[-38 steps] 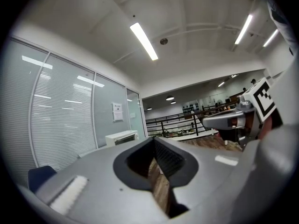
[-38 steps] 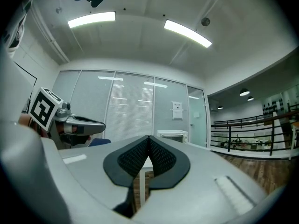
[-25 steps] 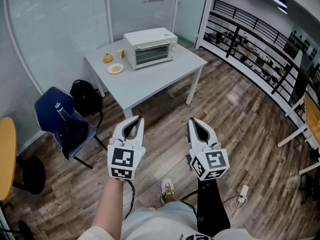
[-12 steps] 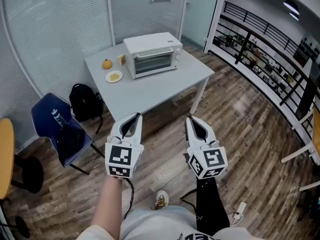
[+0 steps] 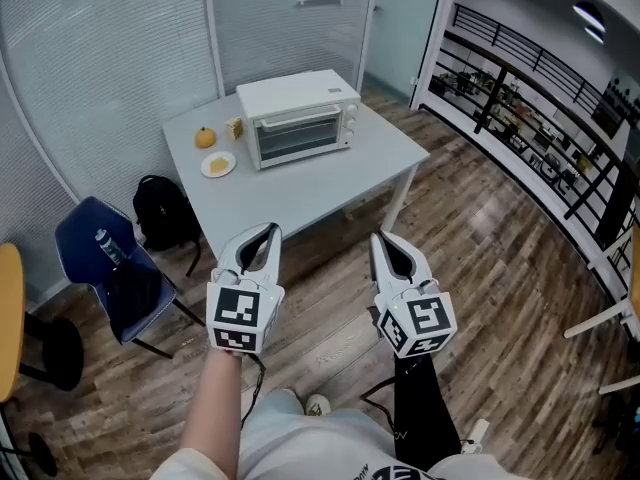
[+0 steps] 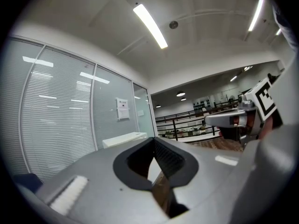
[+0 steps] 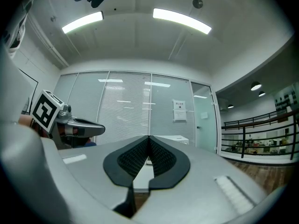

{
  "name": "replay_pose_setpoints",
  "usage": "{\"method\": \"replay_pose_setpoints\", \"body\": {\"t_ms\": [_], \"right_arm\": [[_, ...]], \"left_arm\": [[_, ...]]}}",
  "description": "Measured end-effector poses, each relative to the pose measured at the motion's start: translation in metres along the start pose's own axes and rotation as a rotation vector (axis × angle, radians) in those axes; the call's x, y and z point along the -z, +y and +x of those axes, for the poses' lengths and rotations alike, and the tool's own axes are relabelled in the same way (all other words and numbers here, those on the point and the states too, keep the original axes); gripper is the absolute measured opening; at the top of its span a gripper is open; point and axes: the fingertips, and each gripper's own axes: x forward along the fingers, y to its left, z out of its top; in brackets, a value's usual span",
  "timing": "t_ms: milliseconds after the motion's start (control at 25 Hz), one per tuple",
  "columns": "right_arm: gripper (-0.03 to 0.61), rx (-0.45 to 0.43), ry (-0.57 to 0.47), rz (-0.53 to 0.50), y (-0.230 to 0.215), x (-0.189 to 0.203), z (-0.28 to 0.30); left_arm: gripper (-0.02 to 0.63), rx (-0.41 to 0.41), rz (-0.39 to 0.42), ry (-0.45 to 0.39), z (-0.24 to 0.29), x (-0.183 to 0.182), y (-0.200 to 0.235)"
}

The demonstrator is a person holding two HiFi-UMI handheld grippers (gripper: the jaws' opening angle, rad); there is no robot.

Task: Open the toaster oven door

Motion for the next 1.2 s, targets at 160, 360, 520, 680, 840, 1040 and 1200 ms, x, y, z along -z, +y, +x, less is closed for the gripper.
{"method": "replay_pose_setpoints", "body": {"t_ms": [160, 360, 520, 680, 840, 1040, 1200], "right_arm": [[0.003, -0.006, -0.001, -0.002, -0.009, 0.002, 0.017], [0.003, -0.015, 0.007, -0.001, -0.022, 0.007, 0.050], [0.003, -0.019, -0.001, -0.015, -0.035, 0.008, 0.086], [0.003, -0.001, 0.007, -0.017, -0.054, 0.012, 0.125], [0.003, 0.013, 0.021, -0.023, -0.073, 0.015, 0.168], [0.003, 0.031, 0.034, -0.025, -0.098, 0.020, 0.224], [0.003, 0.045, 0.033, -0.024, -0.115, 0.023, 0.270]], "left_arm": [[0.058, 0.011, 0.000, -0.015, 0.019, -0.004, 0.003], [0.058, 0.006, -0.006, -0.013, 0.050, 0.000, 0.020], [0.058, 0.002, -0.011, -0.024, 0.086, 0.001, 0.040], [0.058, 0.017, -0.025, -0.025, 0.129, 0.006, 0.059], [0.058, 0.037, -0.029, -0.021, 0.176, 0.008, 0.080], [0.058, 0.060, -0.039, -0.027, 0.236, 0.007, 0.107], [0.058, 0.079, -0.034, -0.024, 0.281, 0.009, 0.129]]}}
